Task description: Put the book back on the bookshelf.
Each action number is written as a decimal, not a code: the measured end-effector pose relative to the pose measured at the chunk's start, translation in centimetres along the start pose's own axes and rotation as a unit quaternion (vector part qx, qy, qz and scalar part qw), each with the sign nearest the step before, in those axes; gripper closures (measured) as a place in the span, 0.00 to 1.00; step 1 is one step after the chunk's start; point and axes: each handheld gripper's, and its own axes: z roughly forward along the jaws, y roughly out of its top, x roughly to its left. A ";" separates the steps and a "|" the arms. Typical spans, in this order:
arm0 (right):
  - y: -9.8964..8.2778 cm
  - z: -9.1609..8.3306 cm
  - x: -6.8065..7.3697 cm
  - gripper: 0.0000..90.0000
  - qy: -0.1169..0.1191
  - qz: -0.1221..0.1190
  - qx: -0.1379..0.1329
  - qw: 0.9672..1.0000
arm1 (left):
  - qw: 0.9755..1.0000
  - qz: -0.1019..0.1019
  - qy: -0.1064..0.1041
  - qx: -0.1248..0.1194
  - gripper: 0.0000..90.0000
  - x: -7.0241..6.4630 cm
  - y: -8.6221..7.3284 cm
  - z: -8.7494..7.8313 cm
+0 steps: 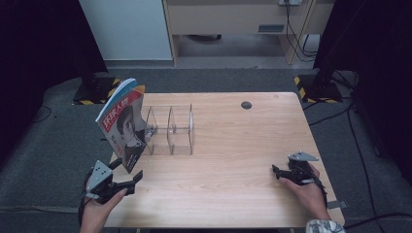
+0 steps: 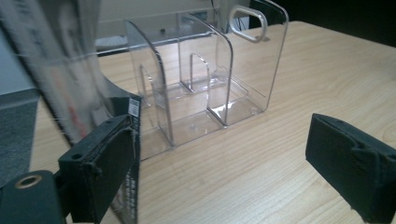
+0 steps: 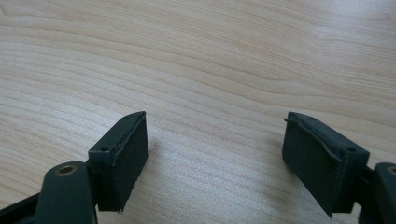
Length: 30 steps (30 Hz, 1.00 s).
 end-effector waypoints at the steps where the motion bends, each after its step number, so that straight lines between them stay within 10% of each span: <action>1: 0.0 0.0 0.0 0.25 0.000 0.000 0.000 1.000 | 1.000 0.002 -0.005 0.005 0.09 -0.1 0.0 0.3; 30: 0.0 0.0 0.0 0.25 0.001 -0.001 0.000 1.000 | 0.994 0.034 -0.071 0.079 0.07 -3.0 1.6 7.5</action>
